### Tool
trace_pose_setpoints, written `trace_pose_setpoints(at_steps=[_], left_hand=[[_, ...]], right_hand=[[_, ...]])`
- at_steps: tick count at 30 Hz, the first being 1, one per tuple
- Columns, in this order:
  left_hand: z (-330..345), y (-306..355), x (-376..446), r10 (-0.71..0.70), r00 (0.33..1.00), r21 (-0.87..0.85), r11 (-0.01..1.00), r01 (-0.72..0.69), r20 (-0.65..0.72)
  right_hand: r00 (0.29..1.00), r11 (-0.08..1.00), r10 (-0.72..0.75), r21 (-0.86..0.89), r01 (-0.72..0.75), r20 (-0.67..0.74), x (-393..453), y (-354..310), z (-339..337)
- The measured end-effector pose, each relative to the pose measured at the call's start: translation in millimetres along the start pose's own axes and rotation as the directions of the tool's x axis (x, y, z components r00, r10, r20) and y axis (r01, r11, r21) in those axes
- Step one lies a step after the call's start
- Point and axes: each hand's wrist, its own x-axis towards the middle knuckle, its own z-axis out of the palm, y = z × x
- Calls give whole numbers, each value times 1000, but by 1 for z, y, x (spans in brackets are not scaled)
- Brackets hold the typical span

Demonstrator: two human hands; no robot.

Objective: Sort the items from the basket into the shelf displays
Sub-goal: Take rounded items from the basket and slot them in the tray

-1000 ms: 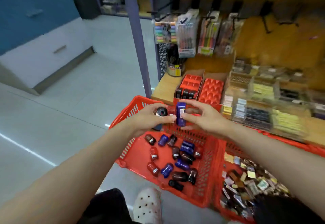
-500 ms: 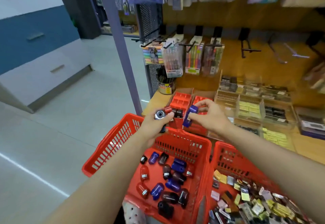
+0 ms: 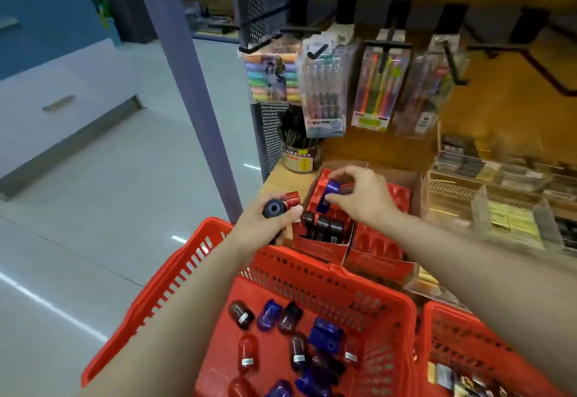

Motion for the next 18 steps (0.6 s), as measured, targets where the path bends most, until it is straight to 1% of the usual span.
trace_pose_setpoints(at_steps=[3,7,9,12,16,18], left_hand=[[-7,2,1,-4,1000,63,998,2,31],[-2,7,-1,21,996,27,999,-23,88],[3,8,0,24,994,45,999,-29,106],[7,9,1,18,992,66,997,-27,127],[5,8,1,12,987,72,997,-23,158],[4,8,1,0,988,48,999,-7,153]], right_hand=[[999,1000,28,-11,-28,36,5,2,9],[997,999,41,5,-41,67,9,1,15],[998,999,34,-27,-33,57,12,1,17],[998,993,-15,-120,22,58,14,2,21],[989,972,-73,-213,99,130,14,3,28],[983,967,-79,-226,116,164,14,4,25]])
